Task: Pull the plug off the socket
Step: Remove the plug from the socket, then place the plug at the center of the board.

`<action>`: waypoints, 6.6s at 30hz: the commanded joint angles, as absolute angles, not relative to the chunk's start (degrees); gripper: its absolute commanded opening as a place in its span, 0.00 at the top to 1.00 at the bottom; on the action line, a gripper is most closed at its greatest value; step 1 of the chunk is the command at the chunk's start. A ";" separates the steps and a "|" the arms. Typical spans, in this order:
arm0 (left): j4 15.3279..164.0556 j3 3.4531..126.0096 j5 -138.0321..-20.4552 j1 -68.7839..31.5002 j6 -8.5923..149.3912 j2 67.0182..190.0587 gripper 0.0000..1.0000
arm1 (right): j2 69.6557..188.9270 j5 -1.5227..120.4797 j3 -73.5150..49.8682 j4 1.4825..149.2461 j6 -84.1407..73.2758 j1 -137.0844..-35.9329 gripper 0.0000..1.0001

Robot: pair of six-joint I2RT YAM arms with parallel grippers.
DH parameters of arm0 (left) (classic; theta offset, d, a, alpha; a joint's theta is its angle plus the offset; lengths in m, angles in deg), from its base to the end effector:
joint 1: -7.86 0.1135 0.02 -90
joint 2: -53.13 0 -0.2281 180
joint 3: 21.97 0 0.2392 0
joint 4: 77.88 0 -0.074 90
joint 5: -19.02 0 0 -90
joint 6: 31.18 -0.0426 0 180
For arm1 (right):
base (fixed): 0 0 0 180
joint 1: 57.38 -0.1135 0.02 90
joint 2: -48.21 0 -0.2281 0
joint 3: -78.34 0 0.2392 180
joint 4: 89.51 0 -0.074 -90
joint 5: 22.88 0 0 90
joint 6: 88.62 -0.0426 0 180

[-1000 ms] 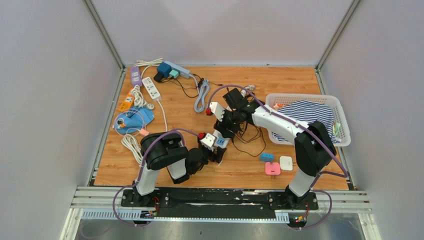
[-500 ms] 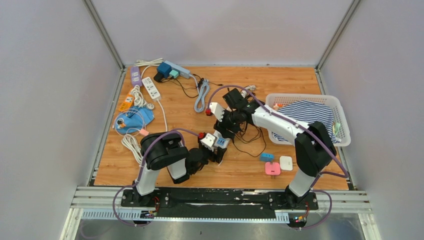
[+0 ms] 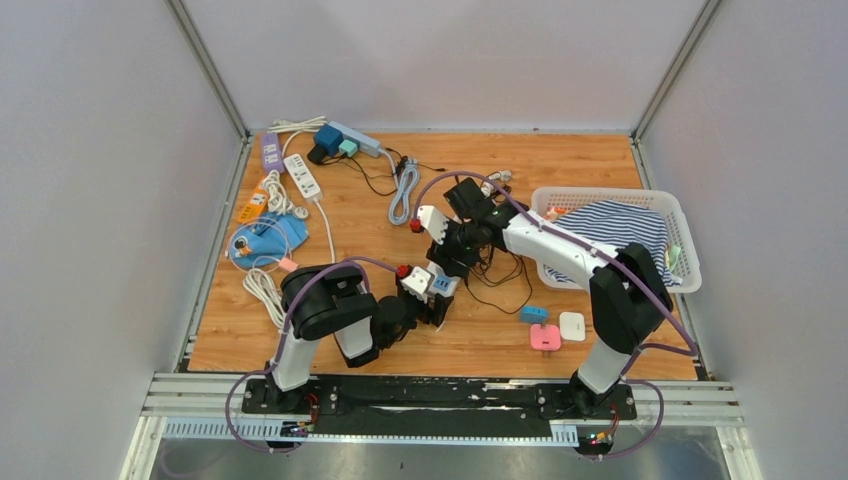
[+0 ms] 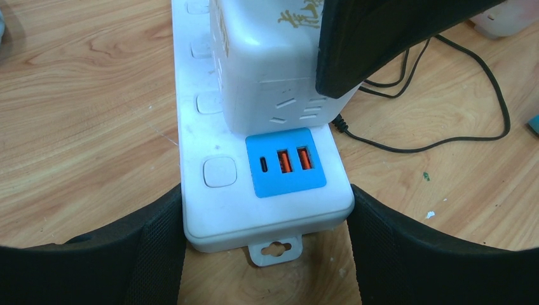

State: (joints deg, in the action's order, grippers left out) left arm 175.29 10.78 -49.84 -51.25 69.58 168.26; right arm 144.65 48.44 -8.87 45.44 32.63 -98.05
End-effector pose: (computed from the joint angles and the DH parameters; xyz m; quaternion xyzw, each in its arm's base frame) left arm 0.1471 -0.2160 0.0647 0.1981 0.7317 -0.2503 0.6023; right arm 0.2554 0.2374 0.2090 -0.5918 0.7310 0.1788 0.2889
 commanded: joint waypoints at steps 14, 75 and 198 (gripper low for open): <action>175.92 10.93 -45.12 -50.14 69.54 169.84 1.00 | 142.52 33.80 -9.03 37.07 33.02 -101.90 1.00; 175.75 11.46 -44.33 -50.08 69.77 170.46 1.00 | 141.88 35.56 -9.48 36.50 33.86 -104.98 1.00; 175.91 -1.64 -83.83 -50.15 50.42 145.48 0.01 | 137.35 18.14 -8.87 20.51 59.98 -97.09 1.00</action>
